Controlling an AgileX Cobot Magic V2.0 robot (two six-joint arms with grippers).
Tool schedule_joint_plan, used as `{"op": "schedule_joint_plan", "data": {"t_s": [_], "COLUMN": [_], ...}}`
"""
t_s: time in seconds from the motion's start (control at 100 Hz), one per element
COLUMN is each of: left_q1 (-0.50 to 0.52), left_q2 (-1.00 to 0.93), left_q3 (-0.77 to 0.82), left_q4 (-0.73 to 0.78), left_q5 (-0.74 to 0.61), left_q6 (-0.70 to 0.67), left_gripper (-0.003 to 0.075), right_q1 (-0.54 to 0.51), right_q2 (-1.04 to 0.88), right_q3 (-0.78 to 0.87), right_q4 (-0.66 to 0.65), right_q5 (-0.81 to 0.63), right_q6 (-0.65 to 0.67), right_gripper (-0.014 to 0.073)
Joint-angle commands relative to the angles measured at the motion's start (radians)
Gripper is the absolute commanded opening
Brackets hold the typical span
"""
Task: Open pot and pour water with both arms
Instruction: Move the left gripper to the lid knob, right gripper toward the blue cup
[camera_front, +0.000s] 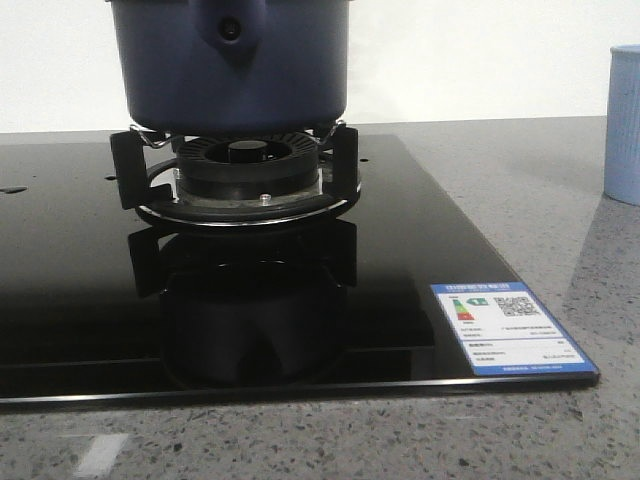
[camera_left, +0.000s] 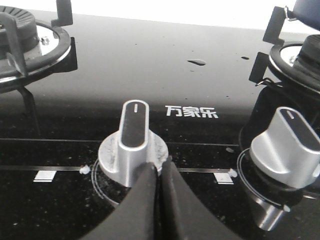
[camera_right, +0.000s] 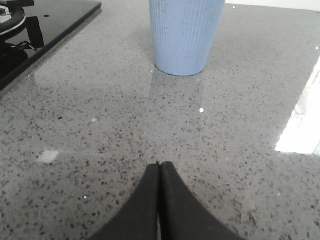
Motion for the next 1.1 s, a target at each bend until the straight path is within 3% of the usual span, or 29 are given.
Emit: {"op": "schedule_joint_plan", "data": {"t_s": [0.0, 0.1, 0.16, 0.33, 0.4, 0.49, 0.59, 0.76, 0.94, 1.09], "left_q1": [0.001, 0.001, 0.001, 0.001, 0.001, 0.001, 0.001, 0.001, 0.001, 0.001], "left_q2": [-0.026, -0.026, -0.026, -0.026, -0.026, -0.026, -0.026, -0.026, -0.014, 0.071], "left_q3": [0.039, 0.039, 0.039, 0.039, 0.039, 0.039, 0.039, 0.009, -0.089, -0.21], "left_q4": [0.011, 0.003, -0.057, -0.781, -1.015, -1.226, -1.342, -1.318, -1.008, -0.787], "left_q5": [-0.047, -0.062, -0.149, -0.398, -0.494, -0.612, -0.667, -0.52, -0.306, -0.134], "left_q6": [-0.007, -0.007, -0.007, -0.009, -0.009, -0.009, -0.009, -0.007, -0.005, 0.004], "left_gripper": [-0.0019, -0.0019, -0.0019, -0.0019, -0.0019, -0.0019, -0.0019, -0.0019, -0.0019, -0.0019], "right_q1": [-0.005, -0.005, -0.005, -0.005, -0.005, -0.005, -0.005, -0.005, -0.005, -0.005], "right_q2": [-0.021, -0.021, -0.021, -0.021, -0.021, -0.021, -0.021, 0.018, 0.157, 0.346], "right_q3": [0.006, 0.006, 0.006, 0.006, 0.004, -0.013, -0.052, -0.177, -0.366, -0.54], "right_q4": [0.023, 0.18, 0.257, 0.363, 0.409, 0.457, 0.459, 0.433, 0.314, 0.292], "right_q5": [-0.146, -0.304, -0.383, -0.469, -0.477, -0.471, -0.446, -0.315, -0.091, 0.139], "right_q6": [-0.002, -0.002, -0.002, -0.002, -0.002, -0.002, -0.002, -0.002, -0.002, -0.002], "right_gripper": [-0.0074, -0.0074, -0.0074, -0.0074, -0.0074, -0.0074, -0.0074, -0.0074, -0.0074, -0.0074]}}
